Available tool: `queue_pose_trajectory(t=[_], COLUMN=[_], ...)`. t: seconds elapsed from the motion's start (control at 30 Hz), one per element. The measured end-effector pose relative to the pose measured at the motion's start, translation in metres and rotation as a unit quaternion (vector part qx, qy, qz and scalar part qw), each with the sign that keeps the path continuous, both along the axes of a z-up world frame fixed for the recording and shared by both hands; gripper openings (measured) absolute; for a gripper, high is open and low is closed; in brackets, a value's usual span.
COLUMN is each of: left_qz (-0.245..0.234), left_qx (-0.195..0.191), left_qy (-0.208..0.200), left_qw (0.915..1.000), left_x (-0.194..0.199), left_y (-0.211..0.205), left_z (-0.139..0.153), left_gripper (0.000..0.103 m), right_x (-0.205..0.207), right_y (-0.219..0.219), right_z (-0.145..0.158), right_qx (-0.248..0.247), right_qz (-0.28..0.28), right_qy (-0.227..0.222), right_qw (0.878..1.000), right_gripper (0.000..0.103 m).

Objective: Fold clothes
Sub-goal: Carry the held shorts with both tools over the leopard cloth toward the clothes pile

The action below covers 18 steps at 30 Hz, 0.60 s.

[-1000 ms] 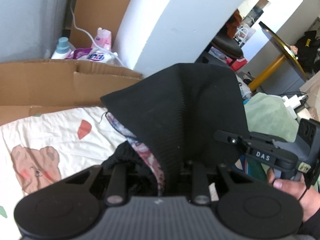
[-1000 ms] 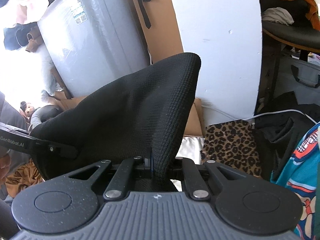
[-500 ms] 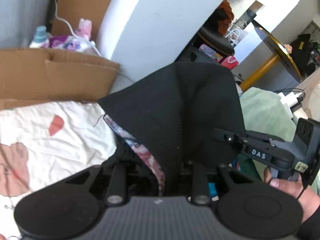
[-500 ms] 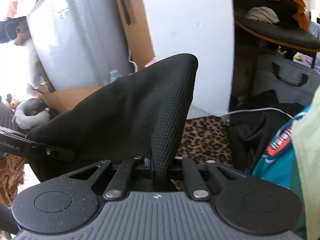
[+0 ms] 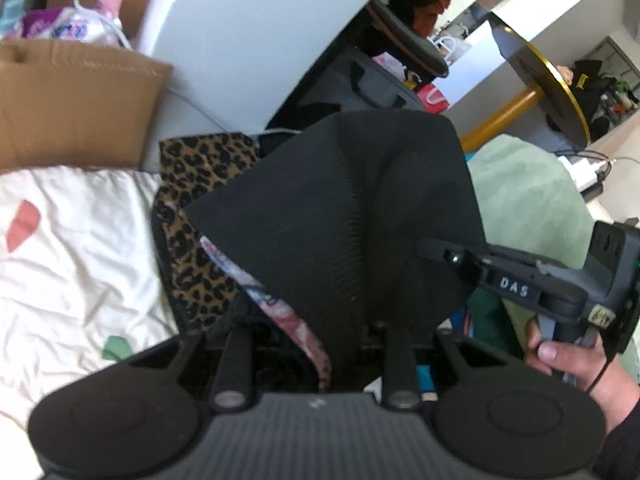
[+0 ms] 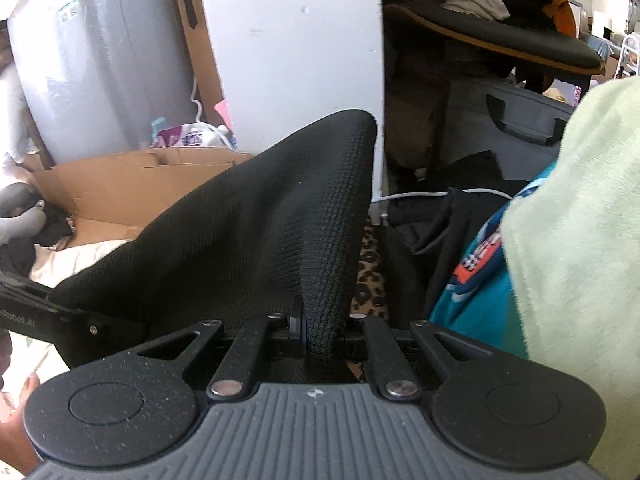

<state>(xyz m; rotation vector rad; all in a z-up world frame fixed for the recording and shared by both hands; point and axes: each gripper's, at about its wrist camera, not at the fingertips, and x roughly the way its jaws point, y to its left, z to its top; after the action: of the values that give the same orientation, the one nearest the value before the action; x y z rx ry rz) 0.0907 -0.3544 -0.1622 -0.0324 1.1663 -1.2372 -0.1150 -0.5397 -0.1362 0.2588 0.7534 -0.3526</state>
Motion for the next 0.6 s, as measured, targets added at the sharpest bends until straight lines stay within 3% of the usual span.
queue_pose_trajectory(t=[0.13, 0.6], left_qz=[0.000, -0.013], left_qx=[-0.019, -0.039], left_qy=[0.025, 0.044], left_qw=[0.9995, 0.9982], left_x=[0.001, 0.041], left_y=[-0.015, -0.053], left_z=[-0.020, -0.077], left_gripper=[0.028, 0.028], right_x=[0.005, 0.052], right_y=[-0.014, -0.056], right_z=[-0.006, -0.052], right_qx=[-0.014, -0.023], right_qz=[-0.007, -0.024], right_qy=[0.005, 0.016], right_qw=[1.000, 0.999], right_gripper=[0.007, 0.007])
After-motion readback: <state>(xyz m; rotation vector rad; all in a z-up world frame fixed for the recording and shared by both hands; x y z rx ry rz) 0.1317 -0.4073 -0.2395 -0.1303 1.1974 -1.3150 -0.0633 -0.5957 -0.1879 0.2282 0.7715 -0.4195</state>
